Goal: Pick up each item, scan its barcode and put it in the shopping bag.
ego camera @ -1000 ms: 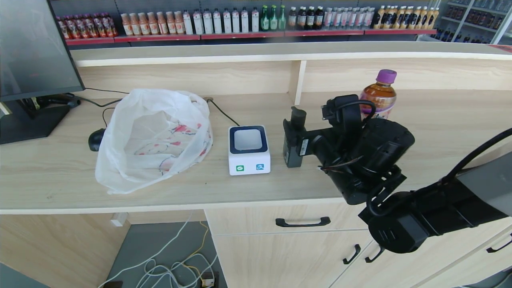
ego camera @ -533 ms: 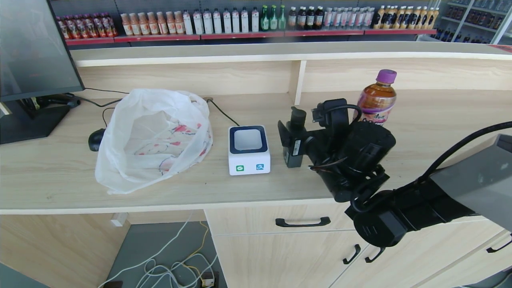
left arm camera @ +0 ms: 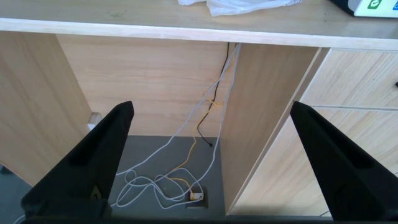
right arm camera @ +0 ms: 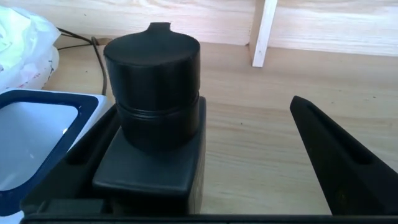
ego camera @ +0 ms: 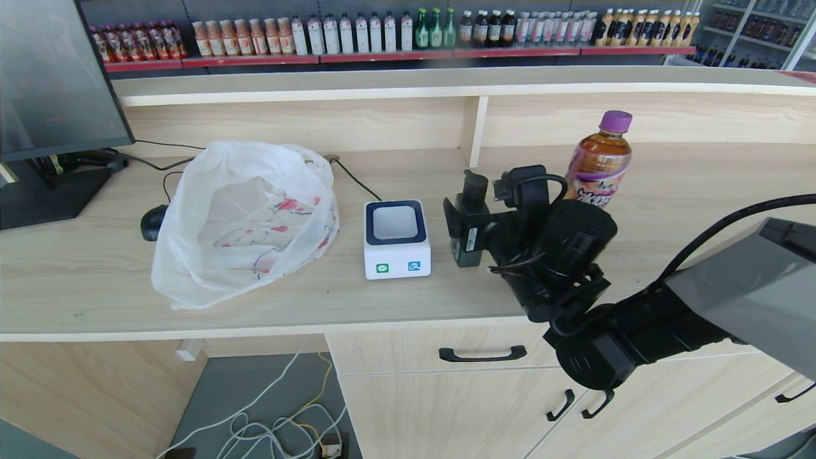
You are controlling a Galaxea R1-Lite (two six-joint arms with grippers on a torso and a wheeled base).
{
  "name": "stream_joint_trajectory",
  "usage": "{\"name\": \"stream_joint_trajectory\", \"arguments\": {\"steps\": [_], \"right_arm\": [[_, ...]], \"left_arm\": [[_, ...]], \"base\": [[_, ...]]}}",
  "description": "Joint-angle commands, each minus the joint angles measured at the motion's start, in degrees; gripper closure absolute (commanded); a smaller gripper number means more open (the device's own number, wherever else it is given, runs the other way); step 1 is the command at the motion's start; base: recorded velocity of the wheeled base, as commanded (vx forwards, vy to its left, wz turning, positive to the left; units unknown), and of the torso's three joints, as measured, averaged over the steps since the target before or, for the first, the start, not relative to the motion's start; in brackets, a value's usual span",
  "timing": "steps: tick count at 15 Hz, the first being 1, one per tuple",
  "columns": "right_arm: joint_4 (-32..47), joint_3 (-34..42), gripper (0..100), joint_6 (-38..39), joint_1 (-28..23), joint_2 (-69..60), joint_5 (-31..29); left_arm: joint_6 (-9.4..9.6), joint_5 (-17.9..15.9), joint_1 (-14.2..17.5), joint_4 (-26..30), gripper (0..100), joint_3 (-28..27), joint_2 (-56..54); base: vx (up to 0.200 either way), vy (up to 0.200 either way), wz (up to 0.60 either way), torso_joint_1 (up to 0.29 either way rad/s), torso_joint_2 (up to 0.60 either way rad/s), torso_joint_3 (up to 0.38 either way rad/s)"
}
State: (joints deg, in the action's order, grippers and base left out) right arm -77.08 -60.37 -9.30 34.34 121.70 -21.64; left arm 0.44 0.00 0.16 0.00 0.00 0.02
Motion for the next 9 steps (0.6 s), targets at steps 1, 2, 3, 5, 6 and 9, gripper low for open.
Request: {"name": "stream_joint_trajectory", "arguments": {"steps": [1, 2, 3, 5, 6, 9], "right_arm": [[-0.09, -0.01, 0, -0.01, -0.33, 0.21, 0.02], [-0.09, -0.01, 0, 0.07, -0.33, 0.56, 0.02], [-0.09, -0.01, 0, 0.07, -0.24, 0.91, 0.02], [-0.17, -0.01, 0, 0.07, -0.33, 1.35, 0.02], [-0.61, -0.01, 0, 0.07, -0.33, 1.52, 0.02], [-0.88, 0.07, 0, 0.07, -0.33, 1.96, 0.02]], "left_arm": [[0.00, 0.00, 0.02, -0.09, 0, 0.00, -0.02], [0.00, 0.00, 0.02, -0.09, 0, 0.00, -0.02], [0.00, 0.00, 0.02, -0.09, 0, 0.00, -0.02], [0.00, 0.00, 0.02, 0.00, 0, 0.00, -0.02], [0.00, 0.00, 0.02, 0.00, 0, 0.00, -0.02], [0.00, 0.00, 0.02, -0.09, 0, 0.00, -0.02]], "base": [[0.000, 0.000, 0.00, 0.000, 0.00, 0.000], [0.000, 0.000, 0.00, 0.000, 0.00, 0.000], [0.000, 0.000, 0.00, 0.000, 0.00, 0.000], [0.000, 0.000, 0.00, 0.000, 0.00, 0.000], [0.000, 0.000, 0.00, 0.000, 0.00, 0.000], [0.000, 0.000, 0.00, 0.000, 0.00, 0.000]]}}
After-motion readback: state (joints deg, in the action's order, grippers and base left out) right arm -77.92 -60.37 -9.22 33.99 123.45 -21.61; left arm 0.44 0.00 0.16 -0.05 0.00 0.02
